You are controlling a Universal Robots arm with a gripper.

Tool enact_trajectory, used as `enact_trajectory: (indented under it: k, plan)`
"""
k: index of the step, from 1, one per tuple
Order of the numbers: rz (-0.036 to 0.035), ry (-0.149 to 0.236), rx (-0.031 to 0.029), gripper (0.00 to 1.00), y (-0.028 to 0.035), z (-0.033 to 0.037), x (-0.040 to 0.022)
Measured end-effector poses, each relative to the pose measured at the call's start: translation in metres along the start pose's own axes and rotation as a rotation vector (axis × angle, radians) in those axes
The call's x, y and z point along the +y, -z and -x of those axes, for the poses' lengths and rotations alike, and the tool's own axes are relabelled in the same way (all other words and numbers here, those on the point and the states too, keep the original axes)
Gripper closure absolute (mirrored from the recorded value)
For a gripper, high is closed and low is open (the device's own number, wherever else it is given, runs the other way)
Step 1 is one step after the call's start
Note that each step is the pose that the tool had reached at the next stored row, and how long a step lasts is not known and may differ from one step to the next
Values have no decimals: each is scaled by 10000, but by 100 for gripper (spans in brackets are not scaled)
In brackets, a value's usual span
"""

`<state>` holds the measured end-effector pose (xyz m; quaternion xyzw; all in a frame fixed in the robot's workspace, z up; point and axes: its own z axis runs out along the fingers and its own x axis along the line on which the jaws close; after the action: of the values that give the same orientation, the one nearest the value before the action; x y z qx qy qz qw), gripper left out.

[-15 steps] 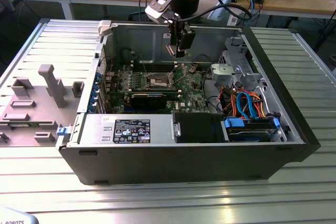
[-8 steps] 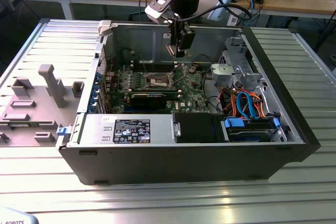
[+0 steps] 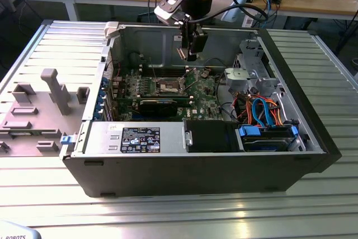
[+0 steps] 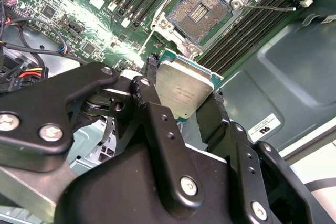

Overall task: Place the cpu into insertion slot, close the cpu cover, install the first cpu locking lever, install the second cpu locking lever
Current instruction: 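Place the cpu into insertion slot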

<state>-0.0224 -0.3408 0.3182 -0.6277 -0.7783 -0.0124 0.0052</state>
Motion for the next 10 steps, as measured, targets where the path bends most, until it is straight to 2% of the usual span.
enact_trajectory:
  k: [10]
  plan:
    - [3,-111,-2,46,-1,0,0]
